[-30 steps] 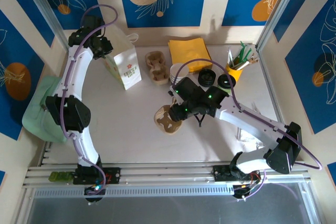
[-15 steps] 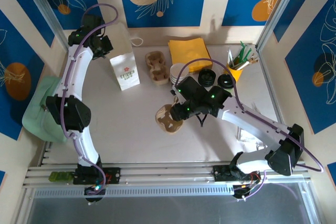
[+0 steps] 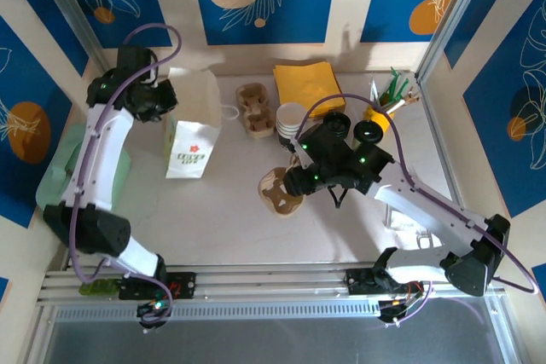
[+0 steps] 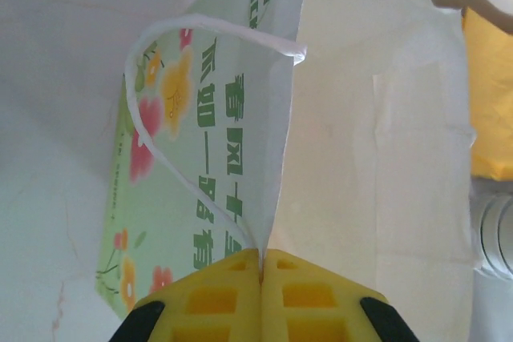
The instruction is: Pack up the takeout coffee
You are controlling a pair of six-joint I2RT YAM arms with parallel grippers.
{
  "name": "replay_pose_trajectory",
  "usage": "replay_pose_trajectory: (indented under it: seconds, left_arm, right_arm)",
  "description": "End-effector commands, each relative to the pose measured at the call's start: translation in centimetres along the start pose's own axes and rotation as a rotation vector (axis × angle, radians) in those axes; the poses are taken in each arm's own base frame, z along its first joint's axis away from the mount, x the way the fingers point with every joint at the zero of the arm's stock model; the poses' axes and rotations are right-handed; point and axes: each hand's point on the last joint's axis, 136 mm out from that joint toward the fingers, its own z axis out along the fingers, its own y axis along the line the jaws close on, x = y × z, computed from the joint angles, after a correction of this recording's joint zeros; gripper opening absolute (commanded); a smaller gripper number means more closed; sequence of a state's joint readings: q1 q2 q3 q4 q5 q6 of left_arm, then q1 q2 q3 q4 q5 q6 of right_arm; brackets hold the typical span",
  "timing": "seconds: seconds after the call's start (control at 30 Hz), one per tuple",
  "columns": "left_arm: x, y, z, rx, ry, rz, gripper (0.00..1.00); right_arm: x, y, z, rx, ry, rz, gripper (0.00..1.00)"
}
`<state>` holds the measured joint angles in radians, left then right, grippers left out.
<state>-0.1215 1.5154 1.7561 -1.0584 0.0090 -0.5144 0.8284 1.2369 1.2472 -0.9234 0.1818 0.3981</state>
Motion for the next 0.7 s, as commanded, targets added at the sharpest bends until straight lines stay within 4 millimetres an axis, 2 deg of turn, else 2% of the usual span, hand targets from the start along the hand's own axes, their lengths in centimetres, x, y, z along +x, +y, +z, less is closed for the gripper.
replay_pose_trajectory:
  seconds: [0.0,0.3,0.53,0.67]
  left_arm:
    - [3.3,-0.2,-1.5,0.063,0.059,0.016,0.00]
    - [10.3,-1.0,-5.1,0.217,0.127,0.009,0.00]
    - [13.5,-2.6,-7.8,0.322,0.145,0.036,0.00]
    - [14.9,-4.2,-7.8,0.404,0.161,0.039,0.00]
  right_arm:
    - [0.7,0.0,-0.9,-0.022,0.014,0.030,0.44]
    - [0.4,0.1,-2.5,-0.041,-0.003,0.049,0.45]
    - [-0.4,0.5,-5.2,-0.058,-0.054,0.035,0.45]
    - [-1.0,0.6,-7.1,-0.063,-0.083,0.028,0.45]
